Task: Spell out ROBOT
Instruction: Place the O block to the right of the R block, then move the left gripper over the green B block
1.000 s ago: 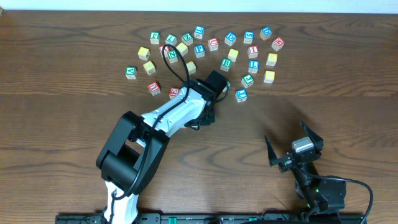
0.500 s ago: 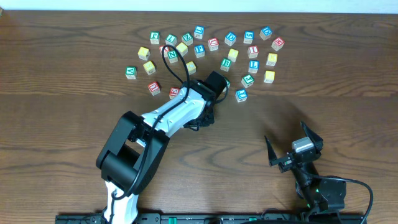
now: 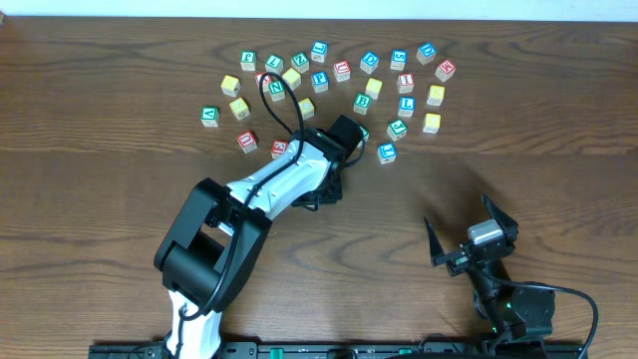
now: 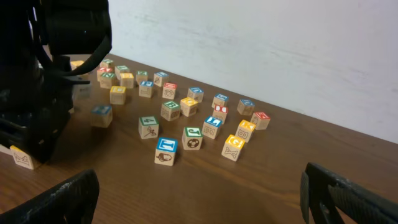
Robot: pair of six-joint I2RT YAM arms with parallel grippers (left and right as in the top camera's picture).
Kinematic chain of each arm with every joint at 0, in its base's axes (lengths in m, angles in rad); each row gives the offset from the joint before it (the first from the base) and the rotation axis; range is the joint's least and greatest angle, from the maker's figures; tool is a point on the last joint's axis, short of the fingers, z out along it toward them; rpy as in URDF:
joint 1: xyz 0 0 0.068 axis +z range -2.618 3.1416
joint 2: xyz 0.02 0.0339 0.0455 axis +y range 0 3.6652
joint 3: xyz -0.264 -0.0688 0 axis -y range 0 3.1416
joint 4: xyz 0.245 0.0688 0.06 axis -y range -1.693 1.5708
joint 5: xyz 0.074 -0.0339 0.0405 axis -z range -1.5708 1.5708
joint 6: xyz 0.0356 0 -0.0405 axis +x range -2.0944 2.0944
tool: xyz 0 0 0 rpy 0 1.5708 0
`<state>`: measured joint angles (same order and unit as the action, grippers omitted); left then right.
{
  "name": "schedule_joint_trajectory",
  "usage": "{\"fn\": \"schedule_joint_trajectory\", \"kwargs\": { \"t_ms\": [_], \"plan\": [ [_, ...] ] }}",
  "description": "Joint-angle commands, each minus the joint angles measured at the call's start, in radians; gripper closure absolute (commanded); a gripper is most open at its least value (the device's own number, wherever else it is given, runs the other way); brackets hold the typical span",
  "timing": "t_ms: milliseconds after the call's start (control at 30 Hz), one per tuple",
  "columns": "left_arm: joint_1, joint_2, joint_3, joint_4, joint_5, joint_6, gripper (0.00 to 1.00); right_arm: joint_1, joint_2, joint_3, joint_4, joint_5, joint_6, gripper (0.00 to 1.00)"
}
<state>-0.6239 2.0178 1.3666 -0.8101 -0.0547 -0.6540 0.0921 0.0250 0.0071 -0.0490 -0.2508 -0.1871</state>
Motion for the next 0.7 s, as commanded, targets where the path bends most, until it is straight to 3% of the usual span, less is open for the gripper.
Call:
{"fn": "schedule_joint_trajectory", "kwargs": {
  "t_ms": [0, 667],
  "plan": [
    [-0.001, 0.006, 0.028, -0.018, -0.009, 0.018, 0.57, 0.007, -0.005, -0.002, -0.004, -0.003, 0.015, 0.01],
    [0.048, -0.203, 0.149, -0.011, -0.05, 0.103, 0.56, 0.007, -0.005, -0.002, -0.004, -0.003, 0.015, 0.01]
  ]
}}
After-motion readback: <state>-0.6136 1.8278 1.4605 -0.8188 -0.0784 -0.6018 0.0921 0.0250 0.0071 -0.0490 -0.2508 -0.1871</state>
